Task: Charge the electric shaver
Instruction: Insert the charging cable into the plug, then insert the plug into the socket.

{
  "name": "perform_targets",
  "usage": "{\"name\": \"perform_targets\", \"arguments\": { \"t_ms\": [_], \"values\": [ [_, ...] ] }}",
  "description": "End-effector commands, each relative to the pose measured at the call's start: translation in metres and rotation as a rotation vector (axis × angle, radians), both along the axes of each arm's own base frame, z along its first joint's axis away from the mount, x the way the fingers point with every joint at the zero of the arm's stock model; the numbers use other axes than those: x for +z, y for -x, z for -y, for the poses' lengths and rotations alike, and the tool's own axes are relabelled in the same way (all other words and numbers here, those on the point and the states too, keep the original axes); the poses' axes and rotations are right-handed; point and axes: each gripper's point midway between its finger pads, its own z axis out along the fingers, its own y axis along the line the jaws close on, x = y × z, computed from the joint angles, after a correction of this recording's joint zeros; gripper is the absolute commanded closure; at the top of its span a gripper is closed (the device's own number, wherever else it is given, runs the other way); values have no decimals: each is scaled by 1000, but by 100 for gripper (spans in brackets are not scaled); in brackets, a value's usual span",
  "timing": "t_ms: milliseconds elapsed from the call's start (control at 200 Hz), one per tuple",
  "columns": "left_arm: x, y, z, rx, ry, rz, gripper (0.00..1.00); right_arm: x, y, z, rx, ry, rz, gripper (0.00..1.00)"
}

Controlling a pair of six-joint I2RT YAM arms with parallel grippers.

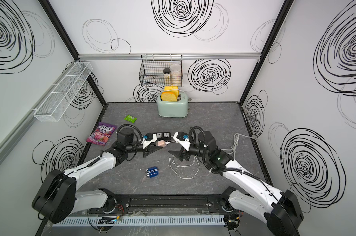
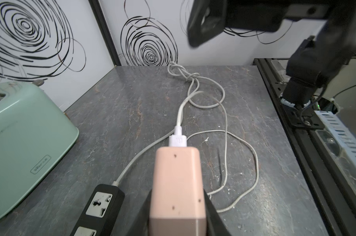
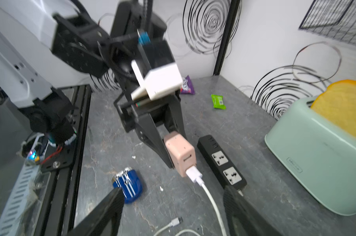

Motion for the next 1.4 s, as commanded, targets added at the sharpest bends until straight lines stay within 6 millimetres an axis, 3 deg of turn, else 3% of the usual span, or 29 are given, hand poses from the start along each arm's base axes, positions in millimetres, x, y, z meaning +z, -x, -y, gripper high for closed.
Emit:
{"name": "perform_targets", "arguments": {
  "t_ms": [0, 135, 330, 520, 675, 966, 1391],
  "values": [
    [21, -24, 2, 97, 74, -3, 100, 35, -8, 5, -118, -267, -195, 17],
    [31, -26, 6, 121, 113, -11, 100, 40, -17, 10, -210, -459, -440, 13],
    [40, -21, 7, 119, 151, -28, 100, 19, -25, 2, -291, -586, -734, 12],
    [44, -7, 11, 73, 170, -27, 100, -2, -28, -19, -317, -636, -908, 12],
    [42, 2, 12, 44, 164, -25, 100, -18, -36, -31, -345, -634, -963, 13],
    [39, 10, 12, 19, 157, -33, 100, -23, -54, -49, -371, -643, -986, 17],
    [32, 8, 9, 31, 135, -39, 100, -35, -51, -53, -374, -616, -1024, 34]
  ]
}}
